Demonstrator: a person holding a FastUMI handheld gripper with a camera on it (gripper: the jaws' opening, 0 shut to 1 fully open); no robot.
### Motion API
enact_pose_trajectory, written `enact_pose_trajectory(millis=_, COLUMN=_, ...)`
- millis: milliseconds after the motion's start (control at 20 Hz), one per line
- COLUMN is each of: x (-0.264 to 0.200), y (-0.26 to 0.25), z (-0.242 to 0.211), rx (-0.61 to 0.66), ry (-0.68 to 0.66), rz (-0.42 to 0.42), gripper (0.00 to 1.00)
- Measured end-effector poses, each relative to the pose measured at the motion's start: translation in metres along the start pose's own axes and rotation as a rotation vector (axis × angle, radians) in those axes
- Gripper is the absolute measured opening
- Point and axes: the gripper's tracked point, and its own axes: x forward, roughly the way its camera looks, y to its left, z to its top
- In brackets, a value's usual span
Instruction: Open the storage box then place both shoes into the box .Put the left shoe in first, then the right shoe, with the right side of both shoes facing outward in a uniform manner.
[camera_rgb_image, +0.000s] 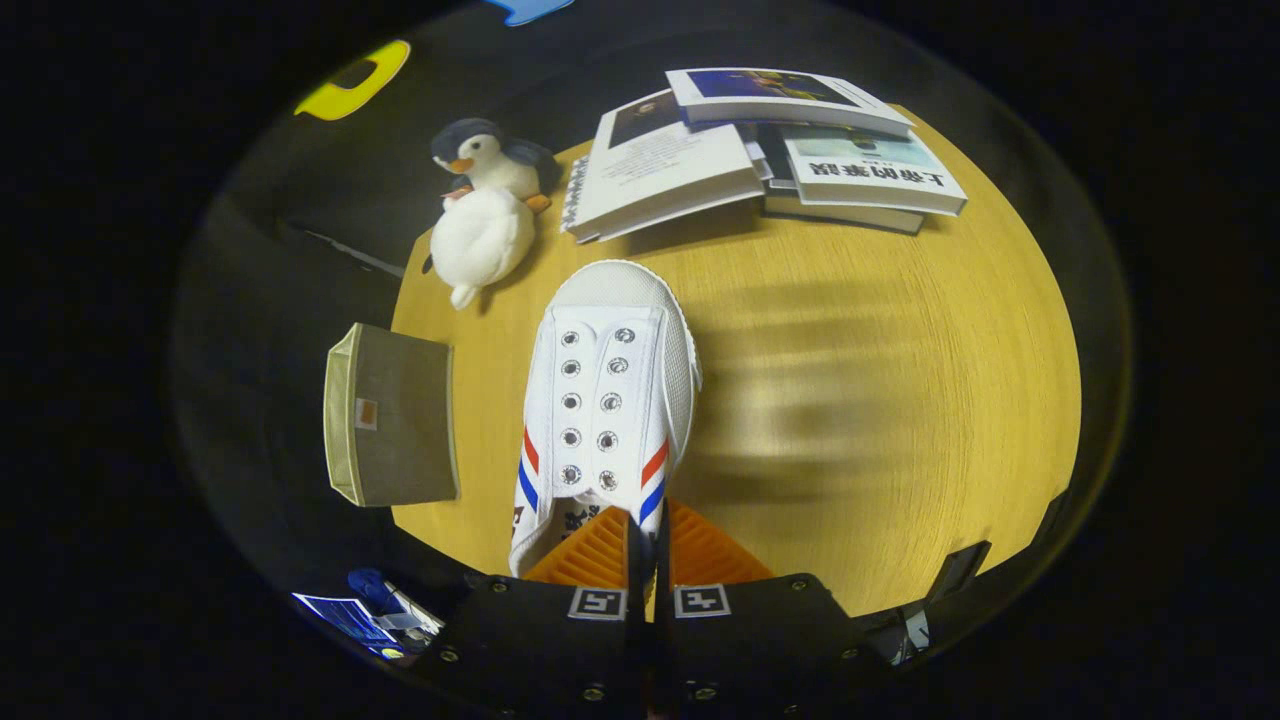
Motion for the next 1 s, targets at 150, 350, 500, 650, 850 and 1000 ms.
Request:
enact_pose_trajectory(millis=150, x=-0.009, y=0.036, z=0.011, rx=-0.057, ry=-0.016, rz=0.017, gripper=0.03)
enact_pose_trajectory(millis=350, x=-0.012, y=0.075, z=0.02, rx=-0.13, ry=-0.032, rz=0.018, gripper=0.03)
enact_pose_trajectory(millis=500, x=-0.012, y=0.117, z=0.03, rx=-0.187, ry=-0.041, rz=0.045, gripper=0.03)
enact_pose_trajectory(millis=650, x=-0.006, y=0.169, z=0.036, rx=-0.234, ry=-0.037, rz=0.107, gripper=0.03)
enact_pose_trajectory(millis=850, x=0.002, y=0.23, z=0.044, rx=-0.333, ry=-0.042, rz=0.144, gripper=0.03)
enact_pose_trajectory(millis=1000, x=0.011, y=0.269, z=0.047, rx=-0.399, ry=-0.032, rz=0.159, gripper=0.03)
